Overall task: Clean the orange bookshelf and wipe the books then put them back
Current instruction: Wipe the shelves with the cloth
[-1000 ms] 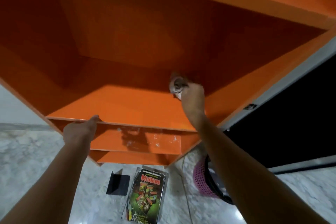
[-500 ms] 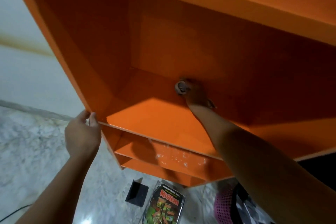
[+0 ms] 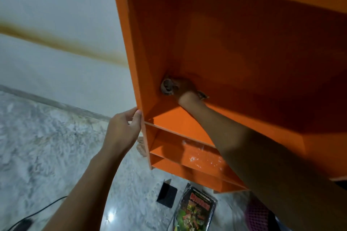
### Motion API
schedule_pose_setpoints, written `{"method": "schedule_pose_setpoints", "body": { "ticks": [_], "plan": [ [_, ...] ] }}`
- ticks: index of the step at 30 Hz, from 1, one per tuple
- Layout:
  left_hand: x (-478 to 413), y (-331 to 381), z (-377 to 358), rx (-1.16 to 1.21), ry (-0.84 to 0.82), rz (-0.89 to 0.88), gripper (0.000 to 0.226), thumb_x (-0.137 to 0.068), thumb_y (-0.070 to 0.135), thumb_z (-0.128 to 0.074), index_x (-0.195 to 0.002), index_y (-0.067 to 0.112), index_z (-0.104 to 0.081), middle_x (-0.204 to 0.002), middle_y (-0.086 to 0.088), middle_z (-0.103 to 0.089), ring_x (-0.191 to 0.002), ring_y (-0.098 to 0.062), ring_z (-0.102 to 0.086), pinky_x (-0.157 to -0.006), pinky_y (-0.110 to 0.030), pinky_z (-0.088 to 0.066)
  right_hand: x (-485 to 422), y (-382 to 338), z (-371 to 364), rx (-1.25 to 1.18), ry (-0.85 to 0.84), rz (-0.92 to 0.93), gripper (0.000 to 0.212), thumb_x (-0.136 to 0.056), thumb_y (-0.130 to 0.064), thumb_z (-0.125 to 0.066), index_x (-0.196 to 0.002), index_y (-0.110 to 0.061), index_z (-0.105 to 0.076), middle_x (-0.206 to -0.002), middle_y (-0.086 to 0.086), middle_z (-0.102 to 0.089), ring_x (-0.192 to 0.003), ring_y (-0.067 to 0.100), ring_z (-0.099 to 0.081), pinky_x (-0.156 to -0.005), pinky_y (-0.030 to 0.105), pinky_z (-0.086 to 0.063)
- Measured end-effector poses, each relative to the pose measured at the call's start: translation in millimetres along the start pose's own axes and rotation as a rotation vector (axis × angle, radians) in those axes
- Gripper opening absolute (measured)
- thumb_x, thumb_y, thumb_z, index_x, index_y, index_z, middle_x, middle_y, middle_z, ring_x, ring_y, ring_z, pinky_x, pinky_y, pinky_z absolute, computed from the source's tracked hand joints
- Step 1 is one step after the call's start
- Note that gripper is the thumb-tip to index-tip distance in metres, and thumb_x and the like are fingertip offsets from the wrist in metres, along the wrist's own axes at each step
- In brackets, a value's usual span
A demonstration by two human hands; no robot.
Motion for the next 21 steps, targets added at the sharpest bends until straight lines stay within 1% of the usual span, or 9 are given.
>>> {"method": "schedule_pose_setpoints", "body": {
  "ticks": [4,7,9,10,13,16,18,20,21],
  "plan": [
    [-9.0,-5.6,4.2,0.036,-0.112,0.020,0.036,-0.104,0.032,-0.042,-0.105,0.022,-0.076,-0.091,0.012,-0.068,-0.082,-0.002,-0.060,-0.070,-0.018,-0.043,90.4,-34.8,-6.9,0.180,0.073,0.183,0.034,-0.086,-0.012,-0.040,-0.095,-0.005,-0.072,-0.095,0.023,-0.068,-0.090,0.039,-0.063,-0.071,0.041,-0.045],
    [-9.4,-7.5,4.5,0.023,-0.121,0.043,0.044,-0.104,0.033,-0.040,-0.088,0.009,-0.073,-0.076,-0.001,-0.070,-0.071,-0.012,-0.062,-0.064,-0.027,-0.047,157.1,-67.5,-25.4,-0.010,-0.109,0.481,0.034,-0.078,0.006,-0.051,-0.100,-0.009,-0.073,-0.103,0.012,-0.069,-0.097,0.023,-0.057,-0.081,0.034,-0.047],
    [-6.5,-9.2,1.7,0.067,-0.097,0.071,0.040,-0.103,0.030,-0.040,-0.087,0.010,-0.070,-0.082,-0.006,-0.070,-0.079,-0.024,-0.063,-0.068,-0.036,-0.049,195.6,-78.1,-37.9,0.023,-0.252,0.631,0.033,-0.080,0.007,-0.055,-0.103,-0.007,-0.073,-0.108,0.009,-0.067,-0.102,0.016,-0.051,-0.084,0.024,-0.042],
    [-3.3,-8.7,-3.2,0.086,-0.092,0.092,0.033,-0.103,0.029,-0.041,-0.092,0.016,-0.069,-0.088,-0.002,-0.069,-0.083,-0.023,-0.062,-0.069,-0.036,-0.047,207.9,-76.2,-38.4,0.038,-0.233,0.634,0.035,-0.083,0.005,-0.052,-0.108,-0.010,-0.072,-0.114,0.007,-0.066,-0.106,0.015,-0.050,-0.087,0.018,-0.036],
    [8.0,-11.9,-25.7,0.116,-0.073,0.240,0.032,-0.101,0.032,-0.045,-0.117,0.012,-0.064,-0.109,-0.006,-0.068,-0.100,-0.029,-0.062,-0.085,-0.038,-0.049,216.6,-40.7,-4.9,-0.194,0.039,0.310,0.048,-0.087,0.007,-0.046,-0.123,-0.017,-0.067,-0.128,-0.001,-0.062,-0.118,0.011,-0.051,-0.098,0.015,-0.038],
    [20.0,-28.6,-61.3,0.098,-0.074,0.474,0.058,-0.091,0.052,-0.048,-0.126,0.008,-0.059,-0.120,-0.017,-0.065,-0.114,-0.040,-0.058,-0.098,-0.047,-0.047,224.2,9.8,48.7,-0.307,0.288,0.110,0.051,-0.085,0.008,-0.046,-0.125,-0.016,-0.066,-0.125,-0.006,-0.061,-0.118,0.007,-0.055,-0.102,0.017,-0.040],
    [30.4,-36.5,-89.7,0.144,-0.110,0.640,0.073,-0.081,0.065,-0.048,-0.126,0.009,-0.059,-0.121,-0.018,-0.064,-0.117,-0.041,-0.055,-0.101,-0.052,-0.044,228.2,38.5,87.6,-0.224,0.408,0.062,0.043,-0.085,0.010,-0.048,-0.118,-0.009,-0.069,-0.118,-0.008,-0.065,-0.111,0.009,-0.060,-0.097,0.007,-0.036],
    [38.6,-31.1,-112.1,0.284,-0.138,0.750,0.060,-0.090,0.051,-0.059,-0.124,0.002,-0.059,-0.118,-0.019,-0.064,-0.113,-0.040,-0.057,-0.100,-0.051,-0.047,228.5,67.4,127.0,-0.175,0.500,-0.023,0.031,-0.084,0.007,-0.048,-0.100,0.001,-0.073,-0.099,-0.005,-0.071,-0.097,0.016,-0.061,-0.086,0.001,-0.034],
    [40.9,-26.5,-119.9,0.345,-0.130,0.781,0.052,-0.092,0.043,-0.063,-0.121,-0.001,-0.060,-0.115,-0.020,-0.065,-0.109,-0.039,-0.059,-0.097,-0.051,-0.049,225.5,84.5,147.3,-0.165,0.540,-0.109,0.029,-0.082,0.002,-0.047,-0.094,0.003,-0.073,-0.093,0.002,-0.071,-0.094,0.023,-0.062,-0.078,0.004,-0.035]
  ]
}}
Point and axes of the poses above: each hand's wrist, its own x-axis away from the middle knuckle, its own z-axis out of the back of the hand, y = z × x, the point moved 6 cm from there along -x, towards the middle knuckle
